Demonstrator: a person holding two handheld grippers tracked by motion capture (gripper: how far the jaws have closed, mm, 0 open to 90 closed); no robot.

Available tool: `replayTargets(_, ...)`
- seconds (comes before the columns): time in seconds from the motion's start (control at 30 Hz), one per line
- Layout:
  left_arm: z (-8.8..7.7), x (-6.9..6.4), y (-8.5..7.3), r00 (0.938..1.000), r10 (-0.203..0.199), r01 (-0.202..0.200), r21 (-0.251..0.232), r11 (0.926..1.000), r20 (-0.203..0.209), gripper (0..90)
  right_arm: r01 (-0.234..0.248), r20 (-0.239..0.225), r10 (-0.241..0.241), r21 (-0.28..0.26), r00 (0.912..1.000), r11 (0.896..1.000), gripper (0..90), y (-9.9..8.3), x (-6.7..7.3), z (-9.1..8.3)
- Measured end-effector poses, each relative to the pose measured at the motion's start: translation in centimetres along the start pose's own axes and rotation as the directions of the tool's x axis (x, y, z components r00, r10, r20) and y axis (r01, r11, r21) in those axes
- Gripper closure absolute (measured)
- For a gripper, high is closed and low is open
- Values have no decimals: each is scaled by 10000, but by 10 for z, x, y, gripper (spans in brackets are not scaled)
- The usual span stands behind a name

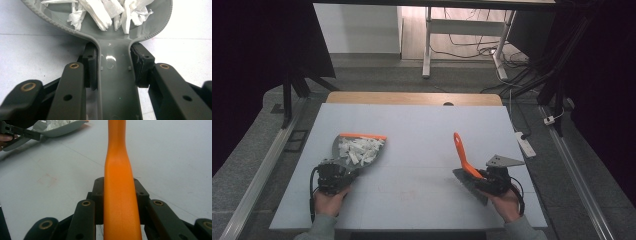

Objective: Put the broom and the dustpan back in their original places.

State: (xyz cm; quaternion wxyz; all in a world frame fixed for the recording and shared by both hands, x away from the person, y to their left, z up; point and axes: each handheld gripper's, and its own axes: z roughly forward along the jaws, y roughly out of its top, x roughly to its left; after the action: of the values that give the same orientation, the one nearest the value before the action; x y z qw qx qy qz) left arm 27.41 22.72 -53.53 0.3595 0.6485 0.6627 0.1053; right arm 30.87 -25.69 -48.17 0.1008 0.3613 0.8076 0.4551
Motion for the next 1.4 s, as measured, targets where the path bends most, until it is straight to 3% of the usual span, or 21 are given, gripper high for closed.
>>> replayTargets(0.17,1,1,0,10000,-29,29,66,10000,-16,614,-250,-72,253,353,9997,9991,704,-3,-6,8)
replayTargets(0.53,4,1,0,10000,-21,22,195,9998,-39,613,-313,56,309,811,9995,9962,704,-3,-15,20)
replayTargets(0.93,3,1,1,10000,-26,25,112,9999,95,597,-353,534,287,1263,9982,9914,655,-1,-37,25)
replayTargets(1.1,2,0,1,9997,88,-90,93,9999,237,523,-205,854,76,1509,9963,9883,586,-2,-41,27)
replayTargets(1.4,-2,-1,0,9990,292,-299,204,9993,346,316,-427,1082,235,1789,9939,9829,489,-3,-53,30)
